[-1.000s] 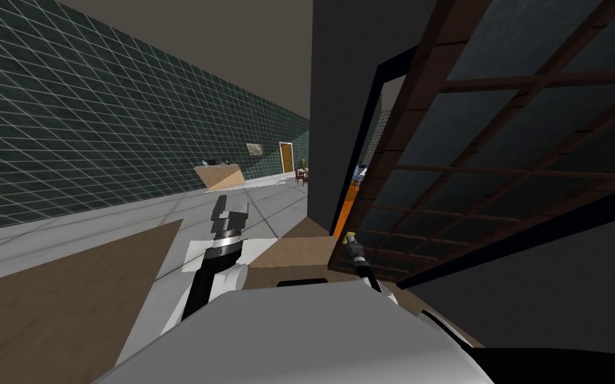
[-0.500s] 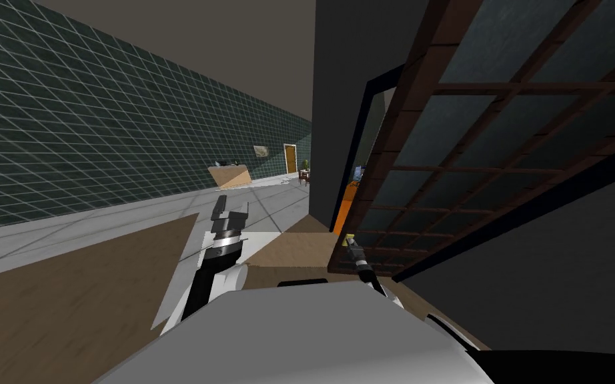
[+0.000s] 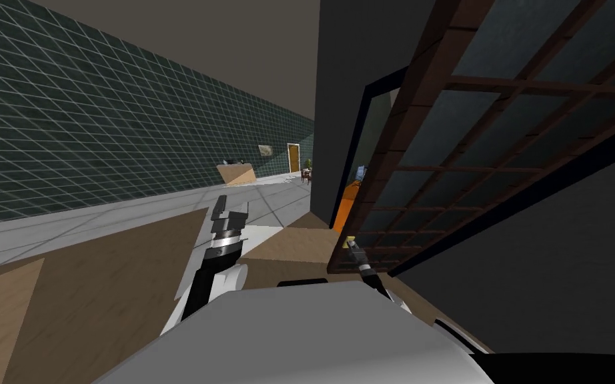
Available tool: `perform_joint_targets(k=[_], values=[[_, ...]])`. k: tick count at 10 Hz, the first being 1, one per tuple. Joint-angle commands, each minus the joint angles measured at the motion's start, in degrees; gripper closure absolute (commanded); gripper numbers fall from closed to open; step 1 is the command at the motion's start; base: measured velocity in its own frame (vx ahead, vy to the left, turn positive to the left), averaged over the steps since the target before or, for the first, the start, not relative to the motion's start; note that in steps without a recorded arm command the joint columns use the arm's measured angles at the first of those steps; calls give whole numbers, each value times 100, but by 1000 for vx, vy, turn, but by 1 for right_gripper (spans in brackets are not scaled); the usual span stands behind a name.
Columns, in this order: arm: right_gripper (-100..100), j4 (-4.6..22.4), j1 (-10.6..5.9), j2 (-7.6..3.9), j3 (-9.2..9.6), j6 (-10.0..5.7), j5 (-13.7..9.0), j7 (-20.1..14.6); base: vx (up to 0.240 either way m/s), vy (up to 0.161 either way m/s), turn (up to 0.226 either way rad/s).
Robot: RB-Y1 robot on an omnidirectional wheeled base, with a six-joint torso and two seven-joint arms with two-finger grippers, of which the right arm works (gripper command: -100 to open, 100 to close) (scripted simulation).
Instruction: Pull the door open
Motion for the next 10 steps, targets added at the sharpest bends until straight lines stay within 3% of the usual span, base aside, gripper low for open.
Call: perform_joint_targets(k=[1, 3, 4, 10], values=[[100, -33, 112, -136, 149, -189, 62, -160, -169, -76, 92], [100, -43, 184, -237, 273, -326, 115, -278, -223, -54, 75], [100, -49, 146, -200, 239, -256, 102, -233, -96, -12, 10], [100, 148, 321, -374, 481, -752, 199, -487, -179, -62, 139]])
